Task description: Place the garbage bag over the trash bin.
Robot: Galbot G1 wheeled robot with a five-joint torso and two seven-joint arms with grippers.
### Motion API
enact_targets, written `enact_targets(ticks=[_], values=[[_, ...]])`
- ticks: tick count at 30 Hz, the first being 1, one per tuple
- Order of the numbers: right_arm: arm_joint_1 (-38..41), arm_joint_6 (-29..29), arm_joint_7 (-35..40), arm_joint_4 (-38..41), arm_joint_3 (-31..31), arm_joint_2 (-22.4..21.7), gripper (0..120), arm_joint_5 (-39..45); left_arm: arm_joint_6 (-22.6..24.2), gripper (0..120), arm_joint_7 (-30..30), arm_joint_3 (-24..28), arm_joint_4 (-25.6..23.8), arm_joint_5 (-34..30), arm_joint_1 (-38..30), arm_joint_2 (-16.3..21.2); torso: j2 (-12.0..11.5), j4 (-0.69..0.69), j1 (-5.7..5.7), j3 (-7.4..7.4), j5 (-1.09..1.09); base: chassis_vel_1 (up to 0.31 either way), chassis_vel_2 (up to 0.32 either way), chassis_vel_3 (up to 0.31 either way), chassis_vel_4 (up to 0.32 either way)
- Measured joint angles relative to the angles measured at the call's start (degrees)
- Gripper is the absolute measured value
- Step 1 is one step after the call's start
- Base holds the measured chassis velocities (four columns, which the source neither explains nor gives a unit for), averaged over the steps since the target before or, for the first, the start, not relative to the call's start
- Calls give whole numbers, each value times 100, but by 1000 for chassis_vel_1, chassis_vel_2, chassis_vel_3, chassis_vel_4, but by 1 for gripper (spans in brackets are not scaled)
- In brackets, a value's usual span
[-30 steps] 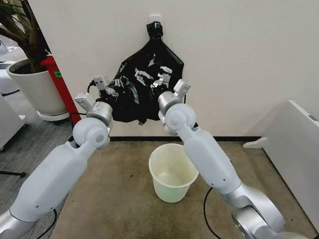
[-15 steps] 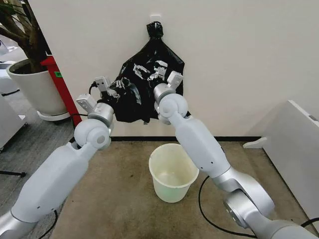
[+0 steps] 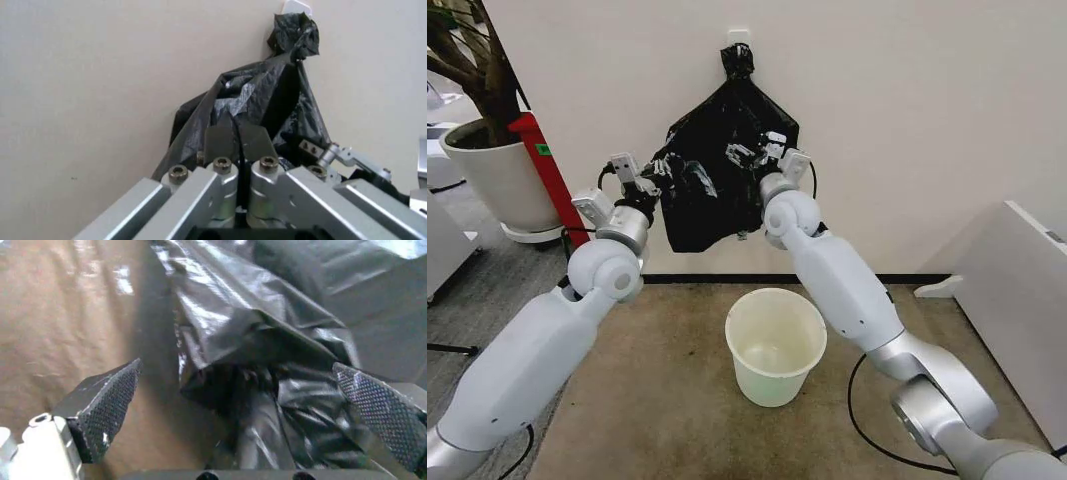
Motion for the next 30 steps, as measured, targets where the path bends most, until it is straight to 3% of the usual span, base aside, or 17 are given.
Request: enact_targets(ticks=[20,24,30], values=[[486,326,-232,-1070,-95,342,100,-331,-24,0,17,8,4,28,75,-68,0,1,0,1,0,0,0,0,0],[566,408,-316,-1270,-23,373,90,-353,-24,0,19,9,0,30,77,-66,0,1,0,1,0,0,0,0,0],[563,479,-357,-1310,2,393,65,-347,-31,0,23,10,32,34,67,-55,0,1,0,1,0,0,0,0,0]])
